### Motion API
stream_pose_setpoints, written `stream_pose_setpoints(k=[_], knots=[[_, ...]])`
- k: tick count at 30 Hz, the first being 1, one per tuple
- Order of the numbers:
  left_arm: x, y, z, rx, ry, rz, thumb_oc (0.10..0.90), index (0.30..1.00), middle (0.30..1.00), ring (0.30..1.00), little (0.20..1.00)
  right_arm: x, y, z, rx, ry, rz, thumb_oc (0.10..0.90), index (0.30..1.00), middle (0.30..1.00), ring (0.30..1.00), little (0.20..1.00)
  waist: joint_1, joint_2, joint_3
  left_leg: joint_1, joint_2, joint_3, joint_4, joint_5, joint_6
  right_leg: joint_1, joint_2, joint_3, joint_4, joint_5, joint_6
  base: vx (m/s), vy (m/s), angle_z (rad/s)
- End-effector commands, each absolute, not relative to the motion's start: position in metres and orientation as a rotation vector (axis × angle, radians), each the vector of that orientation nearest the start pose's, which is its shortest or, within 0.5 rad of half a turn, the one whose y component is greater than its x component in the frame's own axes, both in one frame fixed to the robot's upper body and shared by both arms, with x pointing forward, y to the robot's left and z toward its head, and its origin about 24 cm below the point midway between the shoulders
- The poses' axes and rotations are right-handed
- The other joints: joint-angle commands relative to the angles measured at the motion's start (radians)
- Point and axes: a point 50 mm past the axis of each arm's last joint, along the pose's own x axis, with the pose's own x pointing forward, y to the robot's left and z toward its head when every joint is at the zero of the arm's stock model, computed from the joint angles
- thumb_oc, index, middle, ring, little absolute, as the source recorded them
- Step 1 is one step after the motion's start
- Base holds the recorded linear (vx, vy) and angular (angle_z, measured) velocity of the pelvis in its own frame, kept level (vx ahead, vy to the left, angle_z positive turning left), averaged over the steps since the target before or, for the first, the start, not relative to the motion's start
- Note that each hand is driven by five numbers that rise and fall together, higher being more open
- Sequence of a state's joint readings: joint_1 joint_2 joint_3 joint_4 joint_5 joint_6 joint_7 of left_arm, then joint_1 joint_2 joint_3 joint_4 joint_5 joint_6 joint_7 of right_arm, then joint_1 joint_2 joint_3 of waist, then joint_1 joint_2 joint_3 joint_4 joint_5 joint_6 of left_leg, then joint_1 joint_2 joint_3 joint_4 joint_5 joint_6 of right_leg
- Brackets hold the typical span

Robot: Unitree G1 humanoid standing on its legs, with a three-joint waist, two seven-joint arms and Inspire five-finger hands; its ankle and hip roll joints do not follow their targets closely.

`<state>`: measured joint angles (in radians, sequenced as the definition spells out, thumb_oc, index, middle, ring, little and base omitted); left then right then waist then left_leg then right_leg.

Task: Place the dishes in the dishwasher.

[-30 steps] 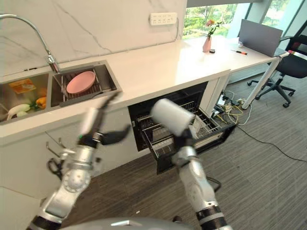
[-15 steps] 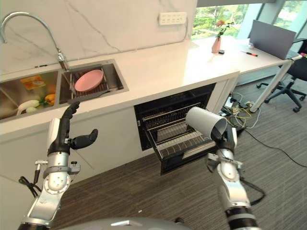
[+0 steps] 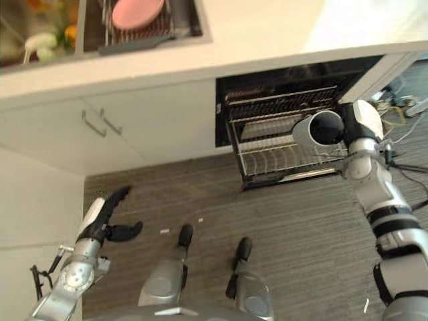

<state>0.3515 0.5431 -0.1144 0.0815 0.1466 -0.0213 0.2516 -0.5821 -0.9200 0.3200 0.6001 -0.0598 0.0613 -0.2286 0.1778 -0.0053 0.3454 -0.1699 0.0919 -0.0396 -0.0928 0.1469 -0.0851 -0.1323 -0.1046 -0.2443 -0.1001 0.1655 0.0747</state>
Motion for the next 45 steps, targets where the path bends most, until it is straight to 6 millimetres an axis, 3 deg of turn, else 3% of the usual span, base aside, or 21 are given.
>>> stream_pose_setpoints(k=[1,4,10,16,21,22,23,24,28,33,34,37,41,45], knots=[[0.183,0.259,0.017,0.717,0.15,0.103,0.8,0.9,0.9,0.9,0.9,0.342,-0.334,0.224,-1.162,-0.136,-0.409,0.4,0.3,0.3,0.3,0.3,0.003,-0.029,-0.035,-0.002,-0.028,0.029,0.007,-0.051,-0.029,0.026,-0.029,-0.009,0.058,-0.123,0.06,-0.03,0.029,0.21],[0.176,0.251,-0.002,0.632,0.225,0.096,0.8,0.9,0.9,0.9,0.9,0.346,-0.348,0.237,-1.183,-0.101,-0.472,0.4,0.3,0.3,0.3,0.3,0.016,-0.019,-0.001,-0.067,-0.03,0.024,0.006,-0.034,-0.033,-0.033,-0.032,-0.009,0.052,-0.112,0.062,-0.04,0.029,0.09],[0.174,0.242,-0.024,0.558,0.301,0.133,0.8,0.9,0.9,0.9,0.9,0.357,-0.346,0.259,-1.135,-0.135,-0.583,0.4,0.3,0.3,0.3,0.3,0.034,-0.005,0.035,-0.132,-0.036,0.016,0.006,-0.02,-0.032,-0.101,-0.037,0.007,0.05,-0.097,0.062,-0.02,0.027,0.08],[0.182,0.232,-0.031,0.461,0.308,0.157,0.8,0.9,0.9,0.9,0.9,0.371,-0.328,0.269,-1.002,-0.198,-0.584,0.4,0.3,0.3,0.3,0.3,0.046,-0.009,0.045,-0.153,-0.045,0.009,0.006,-0.023,-0.024,-0.121,-0.037,0.024,0.039,-0.091,0.064,0.0,0.002,0.01],[0.181,0.231,-0.033,0.459,0.313,0.152,0.8,0.9,0.9,0.9,0.9,0.373,-0.325,0.27,-0.981,-0.206,-0.572,0.4,0.3,0.3,0.3,0.3,0.048,-0.013,0.045,-0.15,-0.044,0.007,0.006,-0.029,-0.025,-0.118,-0.037,0.026,0.037,-0.095,0.065,0.0,0.0,0.0],[0.186,0.229,-0.032,0.458,0.31,0.139,0.8,0.9,0.9,0.9,0.9,0.375,-0.321,0.272,-0.977,-0.217,-0.562,0.439,0.359,0.359,0.359,0.359,0.049,-0.019,0.044,-0.155,-0.047,0.004,0.006,-0.023,-0.024,-0.121,-0.038,0.026,0.035,-0.089,0.065,0.0,0.0,0.0],[0.186,0.229,-0.032,0.458,0.31,0.139,0.8,0.9,0.9,0.9,0.9,0.375,-0.321,0.272,-0.977,-0.217,-0.562,0.439,0.359,0.359,0.359,0.359,0.049,-0.019,0.044,-0.155,-0.047,0.004,0.006,-0.023,-0.024,-0.121,-0.038,0.026,0.035,-0.089,0.065,0.0,0.0,0.0],[0.191,0.226,-0.033,0.465,0.305,0.123,0.8,0.9,0.9,0.9,0.9,0.377,-0.314,0.273,-0.932,-0.248,-0.54,0.8,0.9,0.9,0.9,0.9,0.044,-0.026,0.043,-0.149,-0.053,-0.003,0.006,-0.027,-0.022,-0.116,-0.038,0.028,0.031,-0.09,0.066,0.0,0.0,0.0],[0.191,0.226,-0.033,0.465,0.305,0.123,0.8,0.9,0.9,0.9,0.9,0.377,-0.314,0.273,-0.932,-0.248,-0.54,0.8,0.9,0.9,0.9,0.9,0.044,-0.026,0.043,-0.149,-0.053,-0.003,0.006,-0.027,-0.022,-0.116,-0.038,0.028,0.031,-0.09,0.066,0.0,0.0,0.0],[0.19,0.235,-0.04,0.494,0.349,0.148,0.8,0.9,0.9,0.9,0.9,0.375,-0.317,0.269,-0.965,-0.223,-0.518,0.8,0.9,0.9,0.9,0.9,0.034,-0.044,0.028,-0.121,-0.056,-0.006,0.006,-0.037,-0.019,-0.091,-0.035,0.035,0.03,-0.094,0.065,0.0,0.0,0.0],[0.184,0.242,-0.043,0.503,0.375,0.16,0.8,0.9,0.9,0.9,0.9,0.376,-0.31,0.269,-0.952,-0.241,-0.468,0.8,0.9,0.9,0.9,0.9,0.03,-0.061,0.021,-0.097,-0.055,0.004,0.006,-0.047,-0.014,-0.081,-0.032,0.052,0.036,-0.092,0.066,-0.01,0.001,-0.05],[0.183,0.245,-0.043,0.5,0.384,0.169,0.8,0.9,0.9,0.9,0.9,0.376,-0.305,0.276,-0.975,-0.259,-0.44,0.8,0.9,0.9,0.9,0.9,0.03,-0.07,0.019,-0.095,-0.053,0.015,0.006,-0.045,-0.014,-0.087,-0.032,0.064,0.038,-0.087,0.067,-0.03,0.004,-0.24],[0.182,0.244,-0.044,0.496,0.391,0.162,0.8,0.9,0.9,0.9,0.9,0.376,-0.298,0.28,-0.957,-0.297,-0.412,0.8,0.9,0.9,0.9,0.9,0.023,-0.069,0.016,-0.089,-0.053,0.02,0.006,-0.044,-0.012,-0.085,-0.03,0.071,0.037,-0.086,0.065,-0.01,0.014,-0.1],[0.181,0.246,-0.047,0.503,0.408,0.173,0.8,0.9,0.9,0.9,0.9,0.374,-0.289,0.271,-0.975,-0.327,-0.363,0.8,0.9,0.9,0.9,0.9,0.011,-0.067,0.009,-0.079,-0.05,0.025,0.006,-0.045,-0.011,-0.079,-0.025,0.076,0.035,-0.088,0.065,-0.01,0.0,-0.08]])
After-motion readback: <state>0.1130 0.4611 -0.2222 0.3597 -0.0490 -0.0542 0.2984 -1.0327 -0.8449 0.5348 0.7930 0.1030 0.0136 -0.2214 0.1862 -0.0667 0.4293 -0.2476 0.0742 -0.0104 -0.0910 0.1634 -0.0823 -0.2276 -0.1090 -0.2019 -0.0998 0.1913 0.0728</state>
